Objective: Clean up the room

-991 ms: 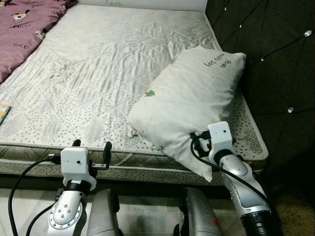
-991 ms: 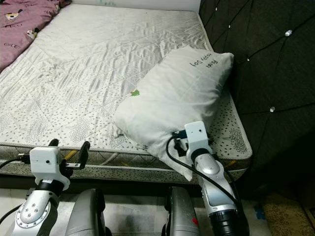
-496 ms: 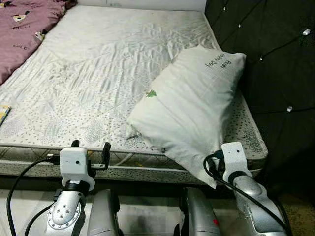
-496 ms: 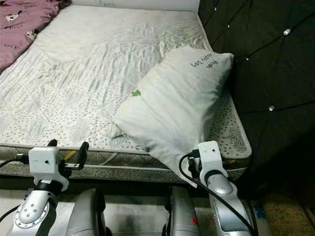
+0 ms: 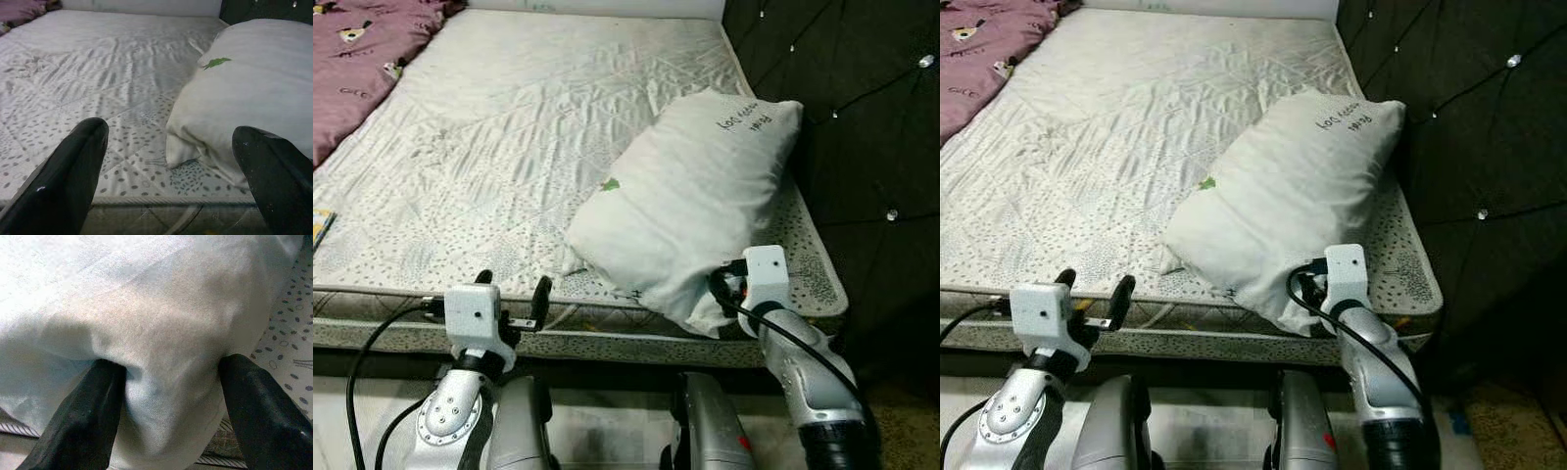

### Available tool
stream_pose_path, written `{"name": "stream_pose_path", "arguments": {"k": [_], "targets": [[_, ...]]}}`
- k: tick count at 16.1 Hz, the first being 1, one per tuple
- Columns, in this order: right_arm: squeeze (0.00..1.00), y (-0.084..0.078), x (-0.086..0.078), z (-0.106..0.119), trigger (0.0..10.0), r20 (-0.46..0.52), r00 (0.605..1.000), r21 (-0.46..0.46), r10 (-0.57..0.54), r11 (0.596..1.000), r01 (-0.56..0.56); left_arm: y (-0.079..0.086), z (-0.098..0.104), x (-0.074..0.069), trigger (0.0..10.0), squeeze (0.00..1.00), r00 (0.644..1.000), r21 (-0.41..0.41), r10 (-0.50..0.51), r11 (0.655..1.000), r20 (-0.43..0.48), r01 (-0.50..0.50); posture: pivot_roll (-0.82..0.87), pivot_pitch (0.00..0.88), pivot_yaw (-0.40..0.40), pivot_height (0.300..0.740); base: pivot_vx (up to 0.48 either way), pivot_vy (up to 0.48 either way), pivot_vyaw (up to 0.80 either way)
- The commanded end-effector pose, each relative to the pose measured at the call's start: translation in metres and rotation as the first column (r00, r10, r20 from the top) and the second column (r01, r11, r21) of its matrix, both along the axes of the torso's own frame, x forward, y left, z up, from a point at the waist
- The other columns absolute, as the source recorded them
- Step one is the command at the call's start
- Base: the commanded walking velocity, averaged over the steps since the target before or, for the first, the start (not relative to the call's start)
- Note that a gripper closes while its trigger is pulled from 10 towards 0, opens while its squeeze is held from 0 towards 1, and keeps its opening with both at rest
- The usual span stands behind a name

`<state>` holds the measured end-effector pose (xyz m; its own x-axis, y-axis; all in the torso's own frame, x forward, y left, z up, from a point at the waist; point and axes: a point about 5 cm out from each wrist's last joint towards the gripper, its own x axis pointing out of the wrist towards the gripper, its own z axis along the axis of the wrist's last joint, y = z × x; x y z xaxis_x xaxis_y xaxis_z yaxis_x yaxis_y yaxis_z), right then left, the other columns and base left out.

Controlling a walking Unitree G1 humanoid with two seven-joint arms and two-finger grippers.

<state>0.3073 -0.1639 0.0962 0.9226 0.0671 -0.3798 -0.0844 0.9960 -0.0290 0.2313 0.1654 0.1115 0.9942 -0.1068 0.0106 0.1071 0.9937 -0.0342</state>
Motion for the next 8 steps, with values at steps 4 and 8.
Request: {"name": "stream_pose_path", "arguments": {"k": [4, 8], "targets": [[0.0, 0.003, 0.013, 0.008, 0.0, 0.041, 0.999, 0.035, 0.005, 0.999, -0.006, -0.004, -0.001, -0.002, 10.0, 0.0, 0.998, -0.079, -0.064, 0.995, -0.021, 0.063, 0.04, 0.104, -0.03, 0.556, 0.0, 0.0, 0.0], [0.0, 0.006, 0.016, 0.007, 0.0, 0.051, 0.999, 0.051, 0.014, 0.999, -0.017, -0.015, -0.001, -0.004, 10.0, 0.0, 0.985, -0.152, -0.167, 0.975, -0.031, 0.16, 0.05, 0.098, -0.031, 0.556, 0.0, 0.0, 0.0]]}}
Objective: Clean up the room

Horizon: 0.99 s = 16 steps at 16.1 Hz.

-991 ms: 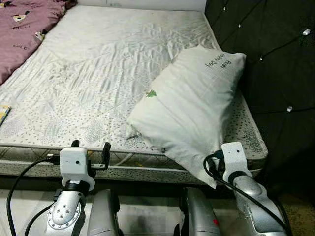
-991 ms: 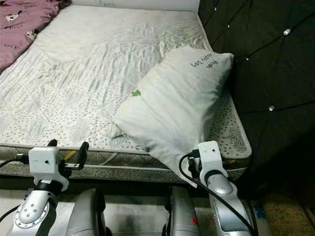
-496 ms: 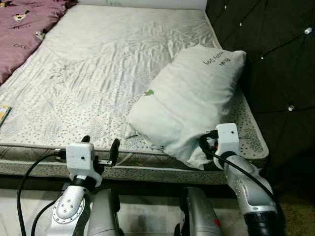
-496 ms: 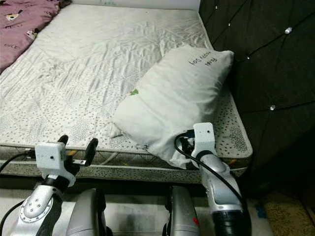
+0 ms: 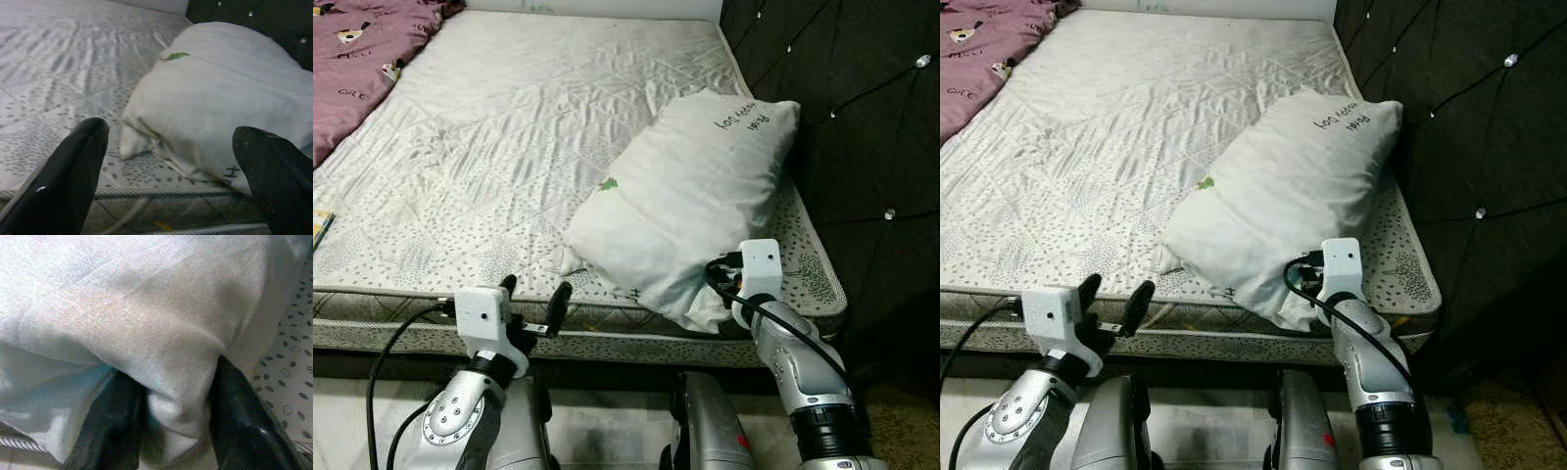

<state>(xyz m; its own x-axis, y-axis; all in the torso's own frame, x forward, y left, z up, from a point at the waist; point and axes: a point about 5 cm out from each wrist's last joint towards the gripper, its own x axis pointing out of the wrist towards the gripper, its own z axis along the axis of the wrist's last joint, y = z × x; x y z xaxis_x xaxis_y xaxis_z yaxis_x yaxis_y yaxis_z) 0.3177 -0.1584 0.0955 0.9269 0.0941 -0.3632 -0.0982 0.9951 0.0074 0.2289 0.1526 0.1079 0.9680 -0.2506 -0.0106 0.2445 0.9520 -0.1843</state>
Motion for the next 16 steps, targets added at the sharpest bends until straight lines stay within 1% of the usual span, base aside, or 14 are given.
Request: {"name": "stream_pose_path", "arguments": {"k": [1, 3, 4, 5, 6, 9, 11, 12, 13, 14, 15, 16], "targets": [[0.0, 0.002, 0.006, 0.008, 0.0, 0.038, 0.999, 0.016, 0.004, 1.0, -0.004, -0.002, 0.002, -0.002, 10.0, 0.0, 1.0, -0.01, -0.022, 1.0, -0.001, 0.022, 0.05, 0.096, -0.03, 0.556, 0.0, 0.0, 0.0], [0.0, 0.005, 0.008, 0.011, 0.0, 0.06, 0.998, 0.042, 0.018, 0.999, -0.02, -0.005, -0.002, -0.003, 10.0, 0.0, 0.997, -0.022, -0.066, 0.998, -0.041, 0.065, 0.05, 0.096, -0.03, 0.556, 0.0, 0.0, 0.0], [0.0, 0.006, 0.009, 0.011, 0.0, 0.062, 0.998, 0.041, 0.021, 0.999, -0.024, -0.006, -0.005, -0.004, 10.0, 0.0, 0.996, -0.032, -0.072, 0.997, -0.06, 0.07, 0.05, 0.096, -0.03, 0.556, 0.0, 0.0, 0.0], [0.0, 0.009, 0.008, 0.012, 0.0, 0.071, 0.997, 0.046, 0.036, 0.998, -0.039, -0.004, -0.009, -0.005, 10.0, 0.0, 0.994, -0.024, -0.068, 0.998, -0.085, 0.066, 0.05, 0.093, -0.026, 0.556, 0.0, 0.0, 0.0], [0.0, 0.012, 0.007, 0.01, 0.0, 0.072, 0.996, 0.047, 0.058, 0.997, -0.062, -0.002, -0.009, -0.004, 10.0, 0.0, 0.995, -0.032, -0.053, 0.998, -0.084, 0.05, 0.05, 0.082, -0.028, 0.556, 0.0, 0.0, 0.0], [0.0, 0.015, 0.007, 0.007, 0.0, 0.071, 0.995, 0.056, 0.065, 0.996, -0.069, -0.002, -0.011, -0.006, 10.0, 0.0, 0.994, -0.031, -0.063, 0.998, -0.093, 0.06, 0.06, 0.052, -0.024, 0.556, 0.0, 0.0, 0.0], [0.0, 0.014, 0.015, 0.011, 0.0, 0.085, 0.994, 0.049, 0.076, 0.996, -0.08, -0.001, -0.011, -0.003, 10.0, 0.0, 0.994, -0.015, -0.06, 0.998, -0.091, 0.059, 0.06, 0.039, -0.021, 0.556, 0.0, 0.0, 0.0], [0.0, 0.008, 0.023, 0.016, 0.0, 0.106, 0.991, 0.0, 0.082, 0.997, -0.082, -0.001, -0.01, 0.0, 10.0, 0.0, 0.995, -0.007, -0.057, 0.998, -0.086, 0.057, 0.06, 0.027, -0.018, 0.556, 0.0, 0.0, 0.0], [0.0, -0.004, 0.032, 0.022, 0.0, 0.12, 0.99, -0.058, 0.067, 0.996, -0.061, 0.0, -0.009, 0.003, 10.0, 0.0, 0.995, 0.001, -0.055, 0.998, -0.078, 0.055, 0.06, 0.027, -0.019, 0.556, 0.0, 0.0, 0.0], [0.0, -0.019, 0.039, 0.028, 0.0, 0.133, 0.991, -0.07, 0.025, 0.997, -0.015, 0.001, -0.007, 0.004, 10.0, 0.0, 0.996, 0.003, -0.053, 0.999, -0.072, 0.053, 0.06, 0.029, -0.019, 0.556, 0.0, 0.0, 0.0], [0.0, -0.038, 0.045, 0.035, 0.0, 0.148, 0.989, -0.106, -0.023, 0.994, 0.039, 0.003, -0.007, 0.004, 10.0, 0.0, 0.997, 0.012, -0.042, 0.999, -0.071, 0.043, 0.06, 0.029, -0.021, 0.556, 0.0, 0.0, 0.0], [0.0, -0.065, 0.051, 0.046, 0.0, 0.174, 0.981, -0.144, -0.083, 0.984, 0.109, 0.006, -0.009, 0.003, 10.0, 0.0, 0.997, 0.023, -0.024, 0.999, -0.077, 0.026, 0.06, 0.029, -0.021, 0.556, 0.0, 0.0, 0.0]]}}
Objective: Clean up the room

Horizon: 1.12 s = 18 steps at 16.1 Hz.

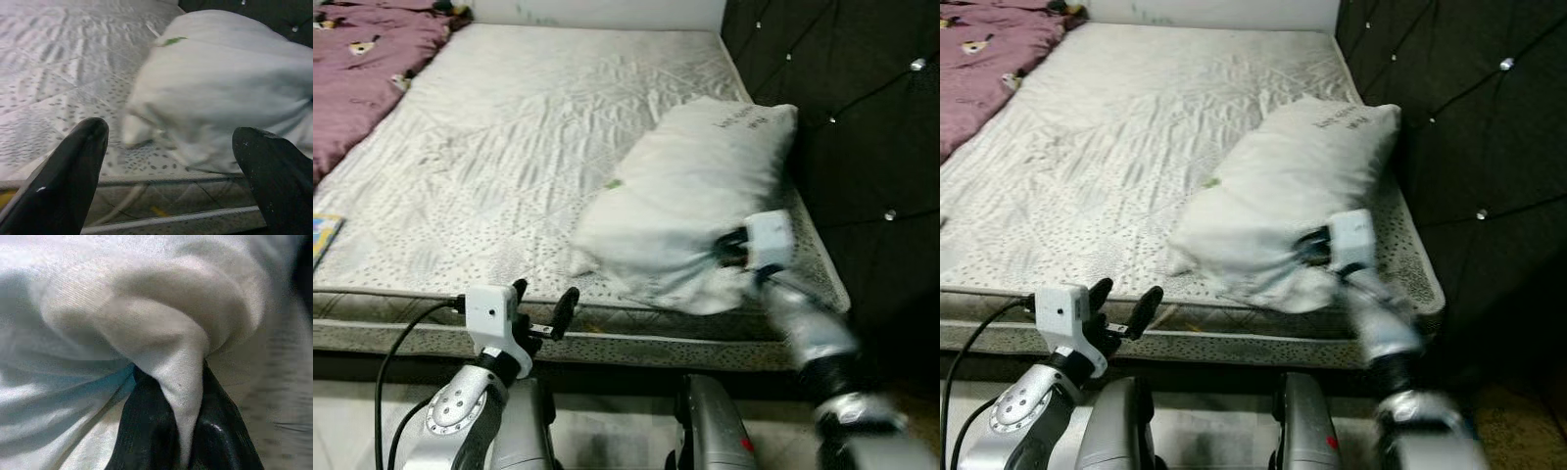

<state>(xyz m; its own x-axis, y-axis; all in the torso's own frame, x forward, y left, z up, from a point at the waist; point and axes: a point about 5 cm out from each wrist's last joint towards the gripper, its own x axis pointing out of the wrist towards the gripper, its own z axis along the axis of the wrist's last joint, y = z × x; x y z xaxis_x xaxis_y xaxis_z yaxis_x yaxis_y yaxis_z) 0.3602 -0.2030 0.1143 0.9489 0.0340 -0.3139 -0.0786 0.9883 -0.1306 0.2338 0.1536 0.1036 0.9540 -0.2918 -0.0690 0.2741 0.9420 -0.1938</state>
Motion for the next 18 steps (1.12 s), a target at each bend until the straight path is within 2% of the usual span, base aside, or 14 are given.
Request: {"name": "stream_pose_path", "arguments": {"k": [1, 2, 3, 4, 5, 7, 8, 10, 13, 15, 17, 18], "targets": [[0.0, -0.028, 0.009, 0.03, 0.0, 0.121, 0.989, -0.024, -0.091, 0.995, 0.094, 0.006, -0.005, -0.002, 10.0, 0.0, 0.999, 0.023, 0.025, 0.999, -0.02, -0.025, 0.06, 0.028, -0.021, 0.556, 0.0, 0.0, 0.0], [0.0, -0.053, 0.011, 0.041, 0.0, 0.146, 0.979, -0.061, -0.141, 0.987, 0.151, 0.008, -0.007, -0.002, 10.0, 0.0, 0.998, 0.043, 0.052, 0.998, -0.033, -0.05, 0.06, 0.028, -0.02, 0.556, 0.0, 0.0, 0.0], [0.0, -0.073, 0.011, 0.05, 0.0, 0.166, 0.965, -0.088, -0.203, 0.972, 0.22, 0.005, -0.006, -0.002, 10.0, 0.0, 0.998, 0.024, 0.059, 0.998, -0.036, -0.059, 0.06, 0.028, -0.017, 0.556, 0.0, 0.0, 0.0], [0.0, -0.083, 0.01, 0.055, 0.0, 0.18, 0.956, -0.101, -0.233, 0.962, 0.254, 0.003, -0.006, -0.001, 10.0, 0.0, 0.998, 0.021, 0.053, 0.998, -0.036, -0.052, 0.06, 0.026, -0.014, 0.556, 0.0, 0.0, 0.0], [0.0, -0.115, 0.005, 0.075, 0.0, 0.246, 0.907, -0.14, -0.341, 0.914, 0.382, -0.001, -0.006, -0.002, 10.0, 0.0, 0.999, 0.027, 0.03, 0.999, -0.035, -0.029, 0.06, 0.027, -0.007, 0.556, 0.0, 0.0, 0.0], [0.0, -0.136, -0.001, 0.089, 0.0, 0.303, 0.862, -0.161, -0.406, 0.87, 0.466, 0.001, -0.005, -0.001, 10.0, 0.0, 0.999, 0.032, 0.031, 0.999, -0.035, -0.03, 0.06, 0.028, -0.003, 0.556, 0.0, 0.0, 0.0], [0.0, -0.142, -0.003, 0.091, 0.0, 0.312, 0.855, -0.157, -0.415, 0.865, 0.477, 0.002, -0.005, 0.0, 10.0, 0.0, 0.999, 0.037, 0.034, 0.999, -0.034, -0.033, 0.06, 0.029, 0.001, 0.556, 0.0, 0.0, 0.0], [0.0, -0.131, -0.003, 0.076, 0.0, 0.292, 0.891, -0.163, -0.348, 0.9, 0.404, 0.001, -0.005, 0.001, 10.0, 0.0, 0.999, 0.044, 0.031, 0.999, -0.033, -0.03, 0.06, 0.03, 0.002, 0.556, 0.0, 0.0, 0.0], [0.0, -0.099, -0.008, 0.038, 0.0, 0.243, 0.94, -0.133, -0.241, 0.951, 0.278, 0.002, -0.005, -0.001, 10.0, 0.0, 0.999, 0.048, 0.03, 0.998, -0.035, -0.028, 0.06, 0.035, 0.004, 0.556, 0.0, 0.0, 0.0], [0.0, -0.065, -0.024, 0.012, 0.0, 0.229, 0.959, -0.092, -0.168, 0.977, 0.193, 0.004, -0.005, -0.001, 10.0, 0.0, 0.999, 0.053, 0.03, 0.998, -0.038, -0.028, 0.06, 0.037, 0.008, 0.556, 0.0, 0.0, 0.0], [0.0, -0.041, -0.04, -0.004, 0.0, 0.225, 0.963, -0.05, -0.151, 0.985, 0.166, 0.003, -0.006, 0.0, 10.0, 0.0, 0.999, 0.054, 0.023, 0.998, -0.04, -0.021, 0.04, 0.037, 0.012, 0.556, 0.0, 0.0, 0.0], [0.0, -0.035, -0.044, -0.009, 0.0, 0.219, 0.965, -0.033, -0.148, 0.987, 0.158, 0.002, -0.006, 0.001, 10.0, 0.0, 0.999, 0.055, 0.02, 0.998, -0.04, -0.018, 0.04, 0.037, 0.013, 0.556, 0.0, 0.0, 0.0]]}}
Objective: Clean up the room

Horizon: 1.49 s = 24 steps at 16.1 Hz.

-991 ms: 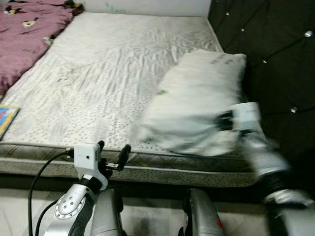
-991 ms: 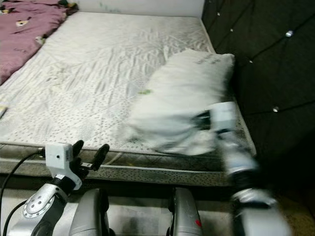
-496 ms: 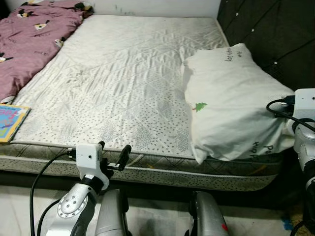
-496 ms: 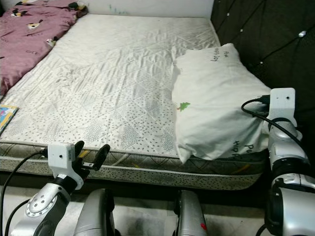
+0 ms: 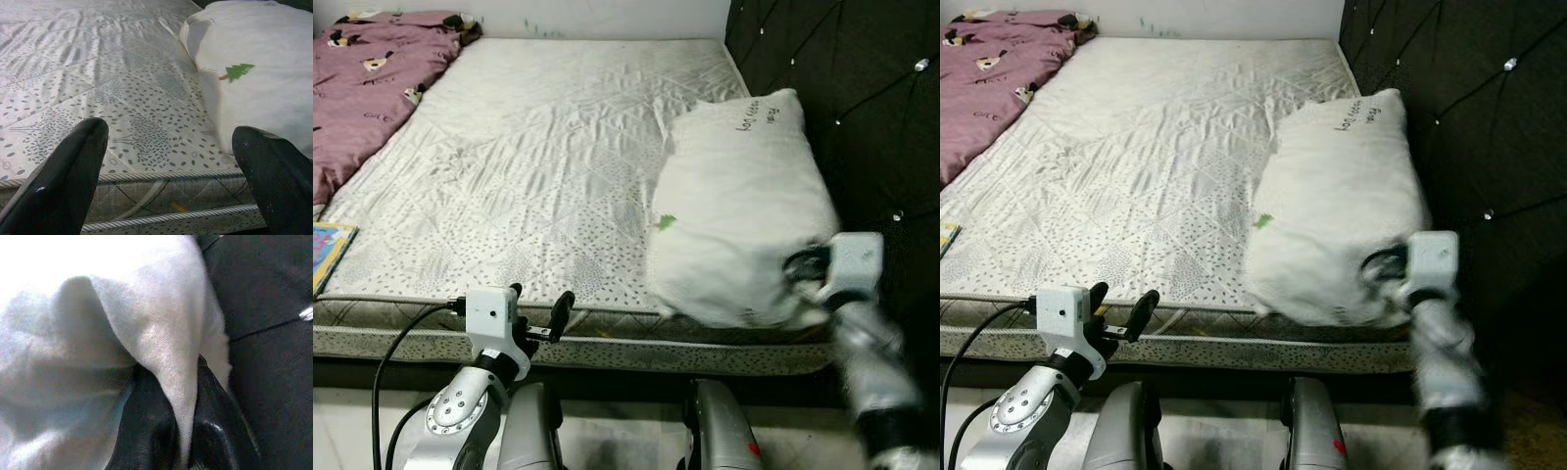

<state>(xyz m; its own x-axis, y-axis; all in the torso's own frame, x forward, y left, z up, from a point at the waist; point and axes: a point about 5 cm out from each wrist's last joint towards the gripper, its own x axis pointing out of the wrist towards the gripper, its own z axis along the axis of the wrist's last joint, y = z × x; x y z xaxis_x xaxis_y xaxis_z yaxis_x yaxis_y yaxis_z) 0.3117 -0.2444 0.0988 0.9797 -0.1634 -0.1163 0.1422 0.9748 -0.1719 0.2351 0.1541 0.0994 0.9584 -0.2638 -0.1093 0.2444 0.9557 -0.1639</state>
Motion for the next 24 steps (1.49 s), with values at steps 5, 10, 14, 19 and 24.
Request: {"name": "stream_pose_path", "arguments": {"k": [5, 10, 14, 19, 24], "targets": [[0.0, 0.035, 0.023, 0.016, 0.0, 0.003, 0.991, 0.032, 0.135, 0.99, -0.135, 0.0, -0.002, 0.003, 10.0, 0.0, 1.0, 0.019, -0.009, 1.0, -0.01, 0.009, 0.04, 0.036, 0.021, 0.556, 0.0, 0.0, 0.0], [0.0, 0.027, 0.071, 0.059, 0.0, -0.011, 0.976, -0.03, 0.218, 0.975, -0.218, 0.002, -0.001, 0.003, 10.0, 0.0, 1.0, 0.021, 0.018, 1.0, -0.004, -0.018, 0.06, 0.033, 0.004, 0.556, 0.0, 0.0, 0.0], [0.0, -0.022, 0.079, 0.098, 0.0, 0.029, 0.999, -0.174, 0.021, 0.985, -0.016, 0.003, -0.002, 0.001, 10.0, 0.0, 0.999, 0.021, 0.031, 0.999, -0.008, -0.031, 0.06, 0.038, -0.002, 0.556, 0.0, 0.0, 0.0], [0.0, -0.048, 0.076, 0.113, 0.0, 0.046, 0.998, -0.204, -0.032, 0.978, 0.04, 0.003, -0.002, 0.003, 10.0, 0.0, 1.0, 0.025, 0.022, 0.999, -0.009, -0.021, 0.06, 0.043, 0.01, 0.556, 0.0, 0.0, 0.0], [0.0, -0.027, 0.077, 0.084, 10.0, -0.063, 0.997, -0.235, 0.049, 0.97, -0.062, 0.003, -0.002, 0.003, 10.0, 0.0, 1.0, 0.039, 0.019, 0.999, -0.011, -0.019, 0.07, 0.041, 0.009, 0.556, 0.0, 0.0, 0.0]]}}
